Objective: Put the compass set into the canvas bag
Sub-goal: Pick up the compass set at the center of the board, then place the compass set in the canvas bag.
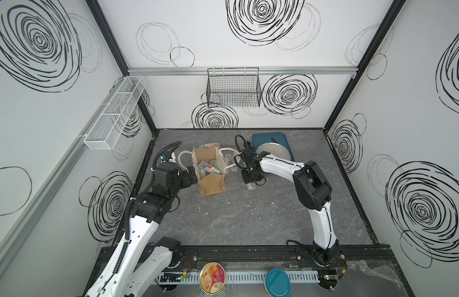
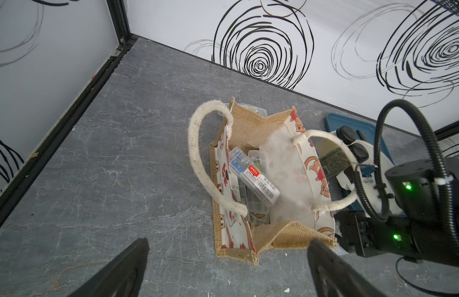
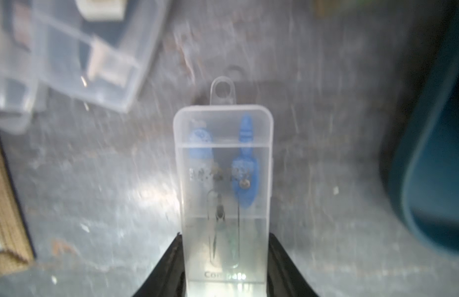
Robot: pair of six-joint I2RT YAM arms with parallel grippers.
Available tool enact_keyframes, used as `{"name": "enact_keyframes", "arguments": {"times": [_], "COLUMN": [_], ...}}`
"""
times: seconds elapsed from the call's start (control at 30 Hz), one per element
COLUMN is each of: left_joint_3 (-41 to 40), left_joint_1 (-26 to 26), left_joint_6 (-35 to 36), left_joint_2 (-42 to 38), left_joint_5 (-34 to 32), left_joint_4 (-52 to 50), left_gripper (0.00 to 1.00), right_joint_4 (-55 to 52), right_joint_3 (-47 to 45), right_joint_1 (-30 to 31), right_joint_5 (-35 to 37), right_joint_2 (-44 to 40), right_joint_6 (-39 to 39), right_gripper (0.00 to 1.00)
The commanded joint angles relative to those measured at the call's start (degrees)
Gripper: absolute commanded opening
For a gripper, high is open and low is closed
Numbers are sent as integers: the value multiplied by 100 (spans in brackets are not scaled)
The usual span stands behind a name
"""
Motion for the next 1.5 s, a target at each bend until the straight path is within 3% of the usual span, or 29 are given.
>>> {"name": "enact_keyframes", "arguments": {"times": [0.0,0.3,0.57,0.7,0.87,1.17,1.47], "left_joint_3": [35,-27,105,122,127,289,272], "left_joint_1": [44,46,-53,-58,-54,-53,-60], "left_joint_6": [42,18,-38,-36,-59,-5,-55], "left_joint_2": [-1,56,106,66,-10,25,-59], "left_joint_5": [-39,61,49,-76,-176,-286,-297], "left_joint_4": [115,259,253,168,177,-5,-79], "left_gripper": [99,99,99,99,99,99,99], "right_joint_4": [-21,-198,-775,-546,-409,-855,-787], "right_joint_3": [-418,-1163,-313,319,1432,4501,4895], "right_joint_1": [22,3,62,472,922,1360,1279], "right_joint_5": [24,415,795,957,840,399,263], "right_joint_2": [-653,-2424,-3134,-3130,-2361,368,1677], "right_joint_6": [97,151,-197,-539,-834,-1698,-1757], "right_gripper": [45,43,43,44,43,44,44]}}
